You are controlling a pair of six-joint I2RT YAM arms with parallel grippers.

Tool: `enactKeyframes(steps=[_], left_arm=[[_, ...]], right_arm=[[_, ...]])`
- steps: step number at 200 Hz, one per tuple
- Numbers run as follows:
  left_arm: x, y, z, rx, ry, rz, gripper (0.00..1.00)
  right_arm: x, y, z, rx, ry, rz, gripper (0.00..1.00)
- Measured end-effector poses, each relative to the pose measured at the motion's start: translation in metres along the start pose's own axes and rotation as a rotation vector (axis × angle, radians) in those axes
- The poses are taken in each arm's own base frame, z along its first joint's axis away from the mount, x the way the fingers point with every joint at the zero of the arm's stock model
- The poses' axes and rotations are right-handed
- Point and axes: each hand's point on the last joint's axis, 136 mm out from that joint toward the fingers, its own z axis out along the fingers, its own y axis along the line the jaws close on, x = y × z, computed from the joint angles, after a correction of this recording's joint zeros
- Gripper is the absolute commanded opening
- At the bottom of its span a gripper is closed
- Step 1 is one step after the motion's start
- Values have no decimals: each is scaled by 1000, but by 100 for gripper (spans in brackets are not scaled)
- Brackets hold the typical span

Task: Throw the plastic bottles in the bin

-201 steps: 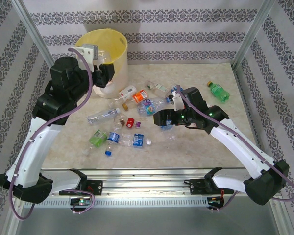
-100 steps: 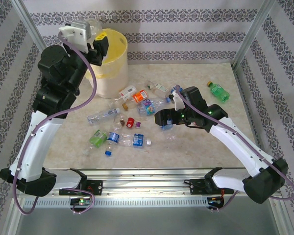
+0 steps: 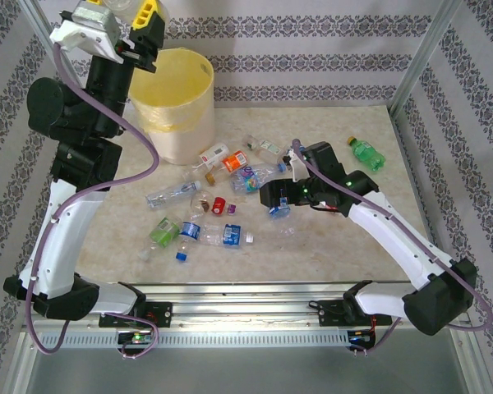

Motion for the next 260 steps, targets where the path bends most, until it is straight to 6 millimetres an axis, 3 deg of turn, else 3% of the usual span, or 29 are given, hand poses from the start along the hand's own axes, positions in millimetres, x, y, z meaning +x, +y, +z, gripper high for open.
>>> enactKeyframes(steps=[25,45,66,85,100,124,132,143,149,173,191,206,220,260], left_arm=[[-14,0,3,2,-72,24,3],[-12,-1,8,-2,-87,45,2],[3,-1,16,-9,-70,60,2],[30,11,23,-43,-27,79,1],[62,29,26,-84,28,72,3],[137,70,27,-174,158,31,23],[166,82,27,-197,208,0,42],[213,97,26,-225,293,-57,86],[240,103,23,-238,345,-94,99],[332,113,1,-278,569,-220,100],[364,106,-16,-288,692,-284,100],[363,103,-19,-288,729,-315,100],[345,102,-13,-279,715,-337,100],[247,83,-2,-193,597,-382,100]], right_arm=[[-8,0,1,1,-9,-2,98],[-14,0,2,1,-19,-2,98],[-19,-2,4,4,-21,3,98],[-21,-4,8,9,-15,8,98],[-21,-6,10,13,-11,14,98],[-22,-8,10,15,-11,19,98],[-22,-8,10,13,-11,19,98],[-21,-7,10,10,-9,20,98],[-21,-7,10,10,-9,20,98],[-19,-11,9,19,3,31,98],[-13,-18,10,39,32,55,98],[-7,-23,11,53,59,73,98],[0,-27,13,63,79,86,98],[32,-46,22,119,175,148,97]])
